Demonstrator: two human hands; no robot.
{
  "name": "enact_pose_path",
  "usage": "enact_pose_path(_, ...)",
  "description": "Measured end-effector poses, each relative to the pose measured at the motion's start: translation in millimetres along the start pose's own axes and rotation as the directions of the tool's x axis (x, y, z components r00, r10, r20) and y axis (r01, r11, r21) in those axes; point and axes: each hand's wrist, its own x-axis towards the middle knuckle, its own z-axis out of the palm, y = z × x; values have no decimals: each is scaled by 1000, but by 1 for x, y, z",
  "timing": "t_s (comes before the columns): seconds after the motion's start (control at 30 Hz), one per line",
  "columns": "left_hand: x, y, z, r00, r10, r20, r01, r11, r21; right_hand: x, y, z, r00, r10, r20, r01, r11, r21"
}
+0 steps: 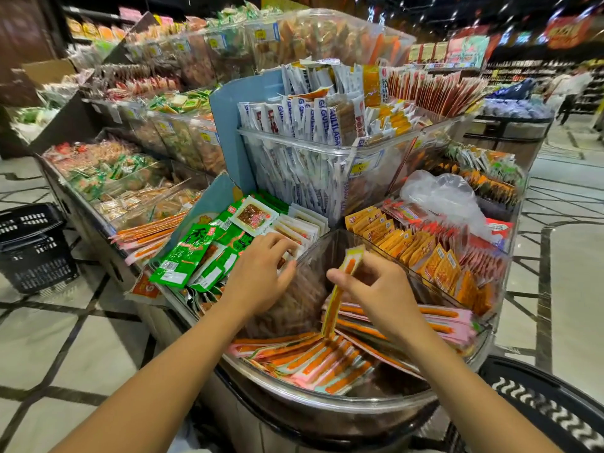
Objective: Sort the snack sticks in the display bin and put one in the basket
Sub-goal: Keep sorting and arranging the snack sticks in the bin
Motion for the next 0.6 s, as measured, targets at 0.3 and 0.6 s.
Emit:
enact_pose_path(0.3,-1,3,-1,999,34,-19,-33,998,48,2,-32,-33,993,-33,-114,28,998,-50)
enact_pose_path(0.6,-10,65,-10,997,40,59,-27,976,-218,9,-55,-59,992,24,-125,-9,993,117)
